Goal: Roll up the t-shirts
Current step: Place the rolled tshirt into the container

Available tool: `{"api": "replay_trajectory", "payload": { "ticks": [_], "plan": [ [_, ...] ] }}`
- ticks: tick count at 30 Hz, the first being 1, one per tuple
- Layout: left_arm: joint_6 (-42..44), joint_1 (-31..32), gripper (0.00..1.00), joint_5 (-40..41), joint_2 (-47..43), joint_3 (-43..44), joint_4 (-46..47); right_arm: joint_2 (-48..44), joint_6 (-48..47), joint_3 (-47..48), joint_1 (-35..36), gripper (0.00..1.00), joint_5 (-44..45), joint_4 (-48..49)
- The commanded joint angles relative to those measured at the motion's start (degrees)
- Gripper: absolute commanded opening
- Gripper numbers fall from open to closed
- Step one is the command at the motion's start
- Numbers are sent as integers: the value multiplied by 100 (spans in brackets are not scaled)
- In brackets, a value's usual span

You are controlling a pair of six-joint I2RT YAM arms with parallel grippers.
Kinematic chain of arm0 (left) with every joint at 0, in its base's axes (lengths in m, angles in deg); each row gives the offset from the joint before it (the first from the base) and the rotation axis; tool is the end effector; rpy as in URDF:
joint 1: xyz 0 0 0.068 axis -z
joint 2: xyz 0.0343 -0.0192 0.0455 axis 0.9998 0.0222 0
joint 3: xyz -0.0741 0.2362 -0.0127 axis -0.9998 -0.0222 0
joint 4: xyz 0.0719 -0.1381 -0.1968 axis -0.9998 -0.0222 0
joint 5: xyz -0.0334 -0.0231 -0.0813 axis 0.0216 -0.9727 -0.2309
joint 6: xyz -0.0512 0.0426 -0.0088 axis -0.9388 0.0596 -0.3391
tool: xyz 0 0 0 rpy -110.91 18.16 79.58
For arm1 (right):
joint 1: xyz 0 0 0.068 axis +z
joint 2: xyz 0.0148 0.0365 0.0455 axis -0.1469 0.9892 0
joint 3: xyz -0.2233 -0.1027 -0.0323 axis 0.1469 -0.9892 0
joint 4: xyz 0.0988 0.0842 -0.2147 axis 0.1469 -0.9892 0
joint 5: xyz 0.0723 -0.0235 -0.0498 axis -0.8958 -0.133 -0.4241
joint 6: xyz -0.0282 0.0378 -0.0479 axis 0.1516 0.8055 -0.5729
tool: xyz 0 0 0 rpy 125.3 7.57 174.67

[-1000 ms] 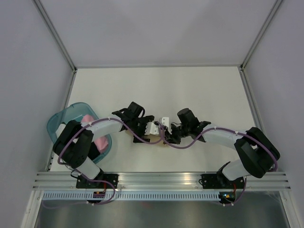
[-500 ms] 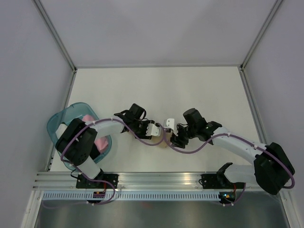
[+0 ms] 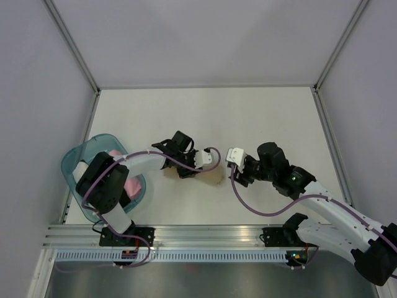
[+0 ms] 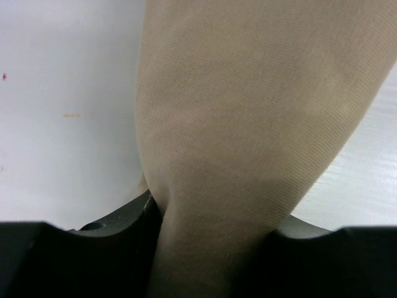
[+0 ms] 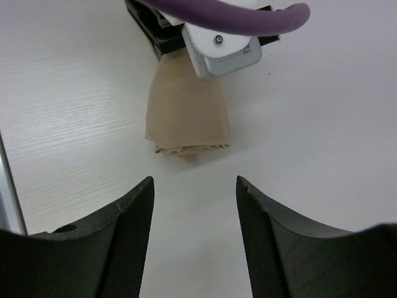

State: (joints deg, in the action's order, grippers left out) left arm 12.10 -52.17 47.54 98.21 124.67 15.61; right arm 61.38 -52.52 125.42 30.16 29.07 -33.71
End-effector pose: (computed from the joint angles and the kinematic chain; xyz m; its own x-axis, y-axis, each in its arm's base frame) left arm 0.2398 -0.2029 0.1283 0.0061 0.8206 -0.5715 0.9910 0.0717 0.1134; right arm 0.1609 0.1539 0.2399 0.0346 -0.5778 -0.8154 -0.9295 0.2812 -0.2387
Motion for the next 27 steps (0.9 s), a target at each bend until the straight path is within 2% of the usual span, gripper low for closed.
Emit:
{"api": "replay_trajectory", "payload": {
  "ticks": [1, 6, 11, 17, 27],
  "plan": [
    [-1654, -17, 30, 736, 117, 233, -237, -304, 617, -160, -20, 62, 700, 808],
    [-2401, -105, 30, 1064, 13, 330, -299, -340, 977, -221, -20, 62, 1289, 976],
    [-2666, -306, 30, 1160, -67, 452, -448, -296, 1083, -204, -20, 62, 1317, 1038],
    [-3667, -878, 31, 1090, -111, 848, -756, -366, 1241, -248, -20, 62, 1457, 1345],
    [-4406, -1519, 30, 757, -67, 866, -782, -165, 1645, -265, -20, 63, 1571, 1653]
  ]
}}
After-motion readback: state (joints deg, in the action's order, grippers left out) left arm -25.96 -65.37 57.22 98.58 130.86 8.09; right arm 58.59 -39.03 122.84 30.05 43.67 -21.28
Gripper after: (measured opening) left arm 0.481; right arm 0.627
